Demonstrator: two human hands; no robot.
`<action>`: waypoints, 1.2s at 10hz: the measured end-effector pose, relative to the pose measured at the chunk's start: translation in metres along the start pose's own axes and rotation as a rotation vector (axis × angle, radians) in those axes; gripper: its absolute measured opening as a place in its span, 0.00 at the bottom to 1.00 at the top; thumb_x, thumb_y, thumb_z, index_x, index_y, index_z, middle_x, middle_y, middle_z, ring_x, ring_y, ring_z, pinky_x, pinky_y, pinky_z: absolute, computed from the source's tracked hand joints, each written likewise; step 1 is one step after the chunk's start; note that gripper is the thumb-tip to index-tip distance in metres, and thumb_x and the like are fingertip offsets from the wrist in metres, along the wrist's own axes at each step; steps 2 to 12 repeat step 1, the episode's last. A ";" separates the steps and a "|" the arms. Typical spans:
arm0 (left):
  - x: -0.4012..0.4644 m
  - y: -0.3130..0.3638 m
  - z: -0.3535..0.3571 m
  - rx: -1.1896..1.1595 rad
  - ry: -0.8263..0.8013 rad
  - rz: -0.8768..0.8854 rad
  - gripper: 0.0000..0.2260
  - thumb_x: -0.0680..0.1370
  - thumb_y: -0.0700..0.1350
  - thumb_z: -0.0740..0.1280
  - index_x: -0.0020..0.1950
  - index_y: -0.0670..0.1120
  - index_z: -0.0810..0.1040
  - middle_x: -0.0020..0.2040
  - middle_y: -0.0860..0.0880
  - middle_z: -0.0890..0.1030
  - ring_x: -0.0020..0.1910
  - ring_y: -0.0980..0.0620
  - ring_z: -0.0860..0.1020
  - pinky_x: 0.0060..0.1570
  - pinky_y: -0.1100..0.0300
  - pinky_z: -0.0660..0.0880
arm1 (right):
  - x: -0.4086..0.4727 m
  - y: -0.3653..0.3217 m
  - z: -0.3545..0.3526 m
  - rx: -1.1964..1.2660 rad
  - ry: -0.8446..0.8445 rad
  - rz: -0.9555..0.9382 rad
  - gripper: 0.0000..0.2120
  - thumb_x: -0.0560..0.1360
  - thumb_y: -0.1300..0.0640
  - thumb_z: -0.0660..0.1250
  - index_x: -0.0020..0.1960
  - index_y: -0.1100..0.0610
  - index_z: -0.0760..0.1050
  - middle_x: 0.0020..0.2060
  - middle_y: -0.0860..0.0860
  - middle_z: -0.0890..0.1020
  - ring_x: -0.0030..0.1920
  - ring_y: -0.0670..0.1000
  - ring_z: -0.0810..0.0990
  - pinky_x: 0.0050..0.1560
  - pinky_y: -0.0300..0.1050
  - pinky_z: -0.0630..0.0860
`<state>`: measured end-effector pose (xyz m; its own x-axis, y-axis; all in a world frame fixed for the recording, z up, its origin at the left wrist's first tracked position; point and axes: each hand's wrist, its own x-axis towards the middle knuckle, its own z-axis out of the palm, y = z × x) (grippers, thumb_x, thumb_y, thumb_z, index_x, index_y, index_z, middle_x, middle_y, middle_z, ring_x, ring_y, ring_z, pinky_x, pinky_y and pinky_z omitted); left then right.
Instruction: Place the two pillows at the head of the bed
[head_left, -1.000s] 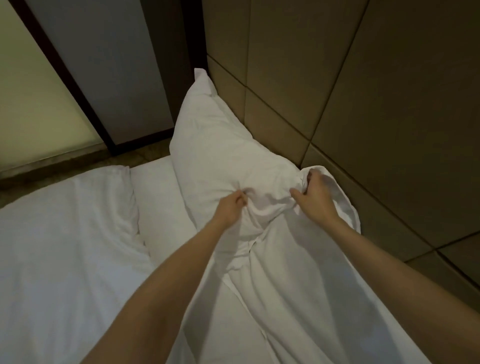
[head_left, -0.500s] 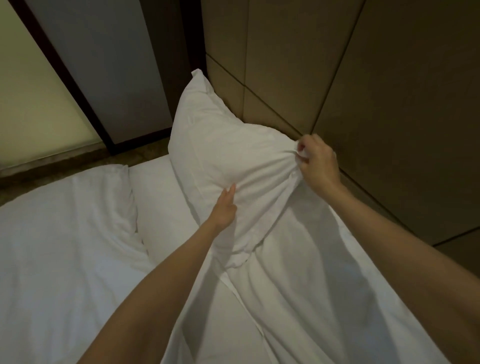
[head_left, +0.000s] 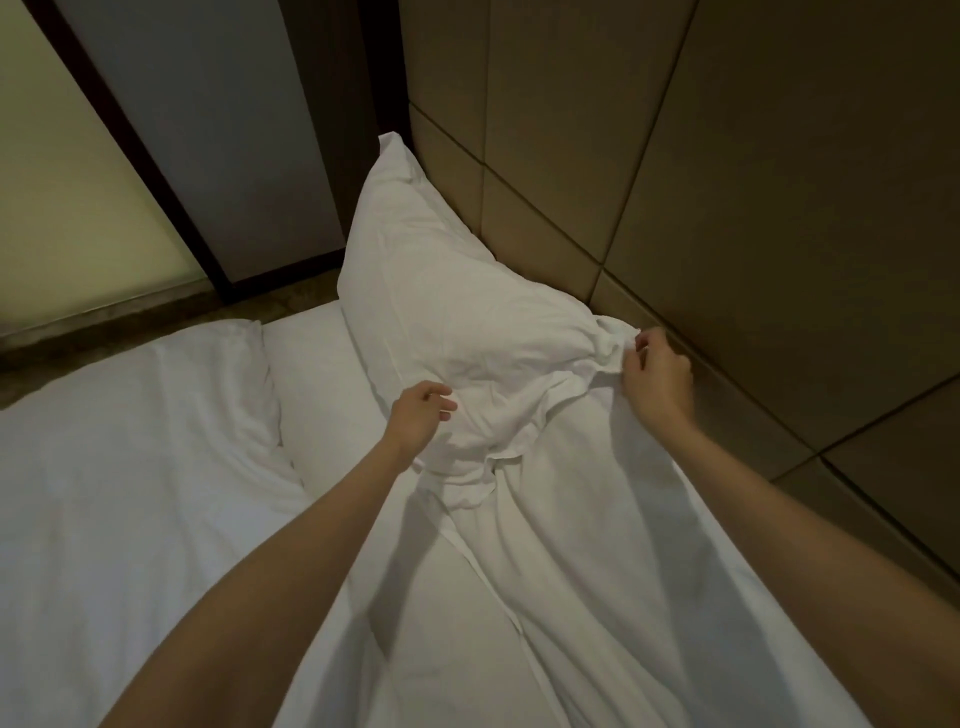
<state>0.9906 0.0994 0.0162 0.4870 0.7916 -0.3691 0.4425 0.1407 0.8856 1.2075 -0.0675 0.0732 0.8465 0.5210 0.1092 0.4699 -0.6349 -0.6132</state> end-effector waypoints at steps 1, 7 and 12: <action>-0.026 0.008 -0.006 -0.005 0.017 0.062 0.14 0.77 0.36 0.53 0.52 0.42 0.78 0.46 0.43 0.83 0.42 0.49 0.79 0.40 0.63 0.71 | -0.021 0.002 -0.010 0.106 -0.034 -0.010 0.08 0.77 0.57 0.60 0.46 0.61 0.74 0.39 0.60 0.81 0.41 0.61 0.80 0.43 0.57 0.79; -0.026 0.008 -0.006 -0.005 0.017 0.062 0.14 0.77 0.36 0.53 0.52 0.42 0.78 0.46 0.43 0.83 0.42 0.49 0.79 0.40 0.63 0.71 | -0.021 0.002 -0.010 0.106 -0.034 -0.010 0.08 0.77 0.57 0.60 0.46 0.61 0.74 0.39 0.60 0.81 0.41 0.61 0.80 0.43 0.57 0.79; -0.026 0.008 -0.006 -0.005 0.017 0.062 0.14 0.77 0.36 0.53 0.52 0.42 0.78 0.46 0.43 0.83 0.42 0.49 0.79 0.40 0.63 0.71 | -0.021 0.002 -0.010 0.106 -0.034 -0.010 0.08 0.77 0.57 0.60 0.46 0.61 0.74 0.39 0.60 0.81 0.41 0.61 0.80 0.43 0.57 0.79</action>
